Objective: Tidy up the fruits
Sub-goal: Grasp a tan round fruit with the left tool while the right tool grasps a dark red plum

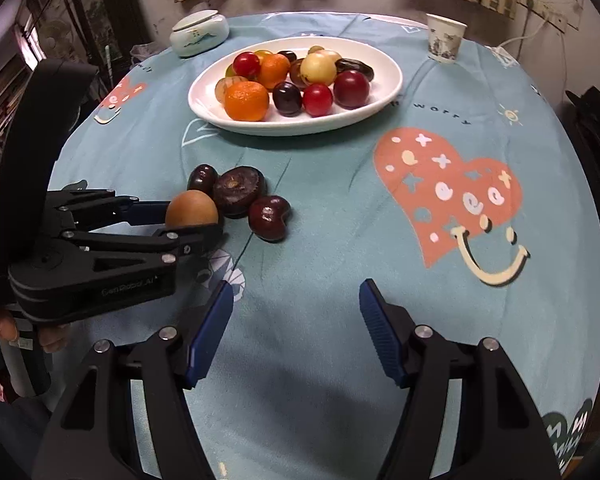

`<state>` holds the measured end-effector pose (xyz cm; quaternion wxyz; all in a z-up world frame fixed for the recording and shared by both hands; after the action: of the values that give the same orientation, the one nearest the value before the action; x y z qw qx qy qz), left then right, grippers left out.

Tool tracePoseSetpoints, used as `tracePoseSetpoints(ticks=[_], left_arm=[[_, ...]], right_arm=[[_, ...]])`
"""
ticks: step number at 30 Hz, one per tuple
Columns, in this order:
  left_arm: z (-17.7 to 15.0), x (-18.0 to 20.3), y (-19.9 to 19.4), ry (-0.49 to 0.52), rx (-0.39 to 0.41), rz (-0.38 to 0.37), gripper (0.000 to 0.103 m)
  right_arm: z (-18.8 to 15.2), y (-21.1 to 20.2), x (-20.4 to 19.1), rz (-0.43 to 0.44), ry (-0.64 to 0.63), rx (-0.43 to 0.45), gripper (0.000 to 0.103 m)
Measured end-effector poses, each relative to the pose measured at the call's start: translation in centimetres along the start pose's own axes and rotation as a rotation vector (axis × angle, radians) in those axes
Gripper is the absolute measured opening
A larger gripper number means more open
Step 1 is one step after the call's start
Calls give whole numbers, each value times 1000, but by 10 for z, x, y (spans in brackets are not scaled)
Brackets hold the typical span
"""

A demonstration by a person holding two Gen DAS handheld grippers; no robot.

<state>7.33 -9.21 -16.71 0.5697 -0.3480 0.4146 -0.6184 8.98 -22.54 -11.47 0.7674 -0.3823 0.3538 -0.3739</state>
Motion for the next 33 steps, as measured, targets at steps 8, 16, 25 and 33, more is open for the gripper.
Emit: tracePoseSetpoints(ticks=[8,16,25,33], left_arm=[[-14,-40,-38,-92,41,27,44],[-22,-51,-56,-144,64,45,44],[-18,-47,-56,-125,62,93,44],[-12,-48,-62,-95,84,131,44]], right_arm=[[26,32,-7,51,-59,-31,63],[39,54,-10,58,-111,-72,57],[38,58,-5,56,-109,-89,30],[24,35,-6,64,-46,-46,30]])
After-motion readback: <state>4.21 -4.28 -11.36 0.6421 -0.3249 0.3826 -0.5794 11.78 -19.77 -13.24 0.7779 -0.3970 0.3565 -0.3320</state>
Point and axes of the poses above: each gripper's, at about its wrist camera, not at the fingertips, and y roughly the way its jaws point, x to its right, z to its top, the point moved 4 cm from there along y, roughly the way its jaws point, and after that the axes turned 10 degrees about z, right-handed, at the moved point
